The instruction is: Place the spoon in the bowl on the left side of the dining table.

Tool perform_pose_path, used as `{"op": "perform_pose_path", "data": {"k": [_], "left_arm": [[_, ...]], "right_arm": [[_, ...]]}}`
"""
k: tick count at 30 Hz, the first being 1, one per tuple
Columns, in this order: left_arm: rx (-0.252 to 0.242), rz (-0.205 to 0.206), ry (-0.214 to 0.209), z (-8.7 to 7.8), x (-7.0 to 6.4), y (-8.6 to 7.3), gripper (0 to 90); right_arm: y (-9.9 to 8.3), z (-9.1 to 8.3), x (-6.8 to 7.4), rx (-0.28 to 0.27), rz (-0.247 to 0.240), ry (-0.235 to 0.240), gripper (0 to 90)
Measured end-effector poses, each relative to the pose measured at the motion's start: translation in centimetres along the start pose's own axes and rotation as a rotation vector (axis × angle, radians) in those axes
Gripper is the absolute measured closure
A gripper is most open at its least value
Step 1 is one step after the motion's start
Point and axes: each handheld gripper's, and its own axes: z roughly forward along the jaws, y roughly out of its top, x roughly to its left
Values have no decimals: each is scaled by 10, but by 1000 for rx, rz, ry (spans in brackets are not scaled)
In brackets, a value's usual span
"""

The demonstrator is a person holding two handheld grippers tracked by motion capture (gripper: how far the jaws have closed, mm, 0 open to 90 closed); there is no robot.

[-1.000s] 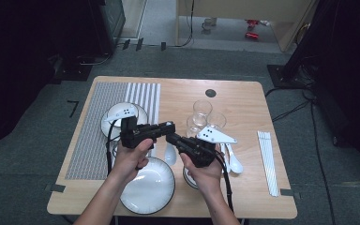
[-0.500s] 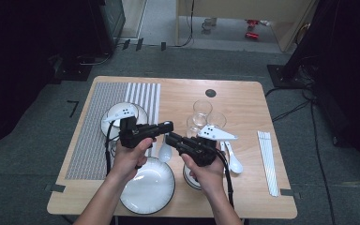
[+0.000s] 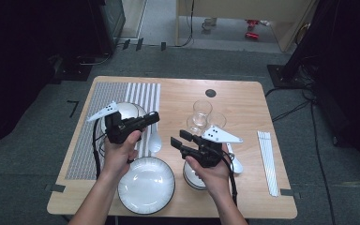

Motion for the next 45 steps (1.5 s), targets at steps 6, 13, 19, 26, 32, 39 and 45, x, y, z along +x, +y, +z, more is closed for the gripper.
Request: {"op": "perform_pose_path", "data": {"k": [6,13,19,26,32,39,45], "left_arm": [[-34,-6,66,-6,8,3,873],[-91,-9,137,-15,20,7,873],[-136,9,191,-23,30,10,873],[-178,15,227,-30,40,12,872],[-215,7,247,-33,49,13,872],[-256,31,284,-35,57,13,872],[-304,8,316,-38,70,12,872]], "right_arm": [[1,-7,-3,-2,-9,-41,466],[1,-19,-9,-4,-20,-87,411],[-1,-31,-16,-10,-19,-128,372],[-6,-48,-27,-8,-16,-178,344],[-12,-64,-38,-7,-5,-216,331],[-20,-83,-50,-20,24,-258,331],[-29,-95,-60,-31,55,-287,333]]}}
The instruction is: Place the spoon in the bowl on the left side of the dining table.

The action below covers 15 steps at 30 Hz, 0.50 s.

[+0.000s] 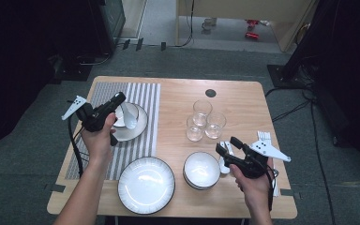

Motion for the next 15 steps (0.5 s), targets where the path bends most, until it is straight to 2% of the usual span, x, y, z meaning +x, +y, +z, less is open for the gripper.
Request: {"op": "perform_pose_path", "data": {"k": [4,6,10,14,15], "left_arm": [[-18,-23,20,0,12,-2,871],[-23,-39,47,0,19,-3,871],[-27,-114,52,-1,34,-4,872],[-36,-116,83,-3,46,-7,871],[-34,-129,89,-4,49,-7,872]], "right_arm": [[-1,-4,-6,1,0,-26,332],[-2,-7,-10,-5,6,-36,333],[-5,-12,-17,-7,21,-54,336],[-9,-16,-25,-5,36,-74,337],[-9,-16,-26,-3,37,-78,338]]}}
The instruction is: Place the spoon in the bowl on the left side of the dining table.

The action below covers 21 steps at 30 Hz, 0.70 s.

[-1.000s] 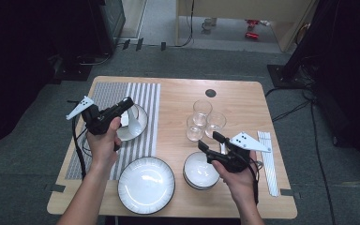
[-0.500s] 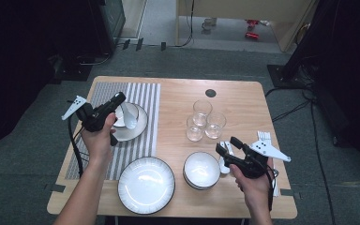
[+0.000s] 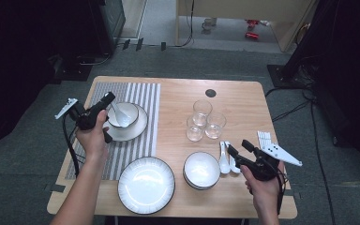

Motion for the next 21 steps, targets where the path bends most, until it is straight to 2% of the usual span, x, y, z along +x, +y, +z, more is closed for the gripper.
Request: {"op": "perform_pose_path", "data": {"k": [2,5,8,14,20,21], "left_arm": [[12,-32,5,0,6,1,872],[9,-34,26,0,11,2,872],[1,-49,30,1,16,3,872],[-30,-26,53,4,24,0,872],[-36,39,88,7,30,-4,872],[-37,38,92,8,30,-4,872]], "right_arm": [[-1,-1,-3,-2,9,-7,340],[-2,-2,-6,-3,12,-13,341],[-3,-2,-8,2,16,-19,342],[-4,-3,-10,1,20,-25,345],[-5,-3,-12,4,27,-30,348],[-6,-2,-12,3,27,-30,348]]}}
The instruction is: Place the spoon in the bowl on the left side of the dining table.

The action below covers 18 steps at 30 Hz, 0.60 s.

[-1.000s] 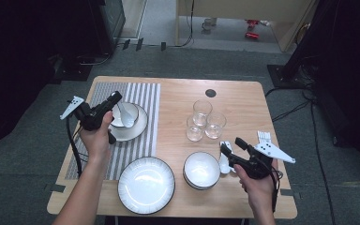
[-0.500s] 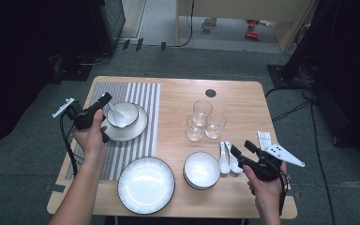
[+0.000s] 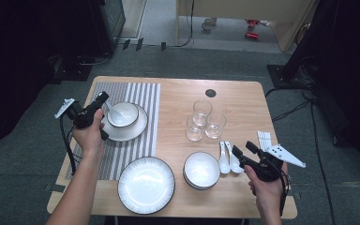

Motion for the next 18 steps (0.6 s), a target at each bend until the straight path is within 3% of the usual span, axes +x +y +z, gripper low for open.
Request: {"op": "perform_pose_path", "data": {"k": [8,18], "left_arm": [[4,8,24,4,10,-7,871],[55,19,53,3,27,-20,862]], "right_arm": [[-1,1,-1,5,2,-3,352],[-2,2,-3,5,14,-7,357]]}}
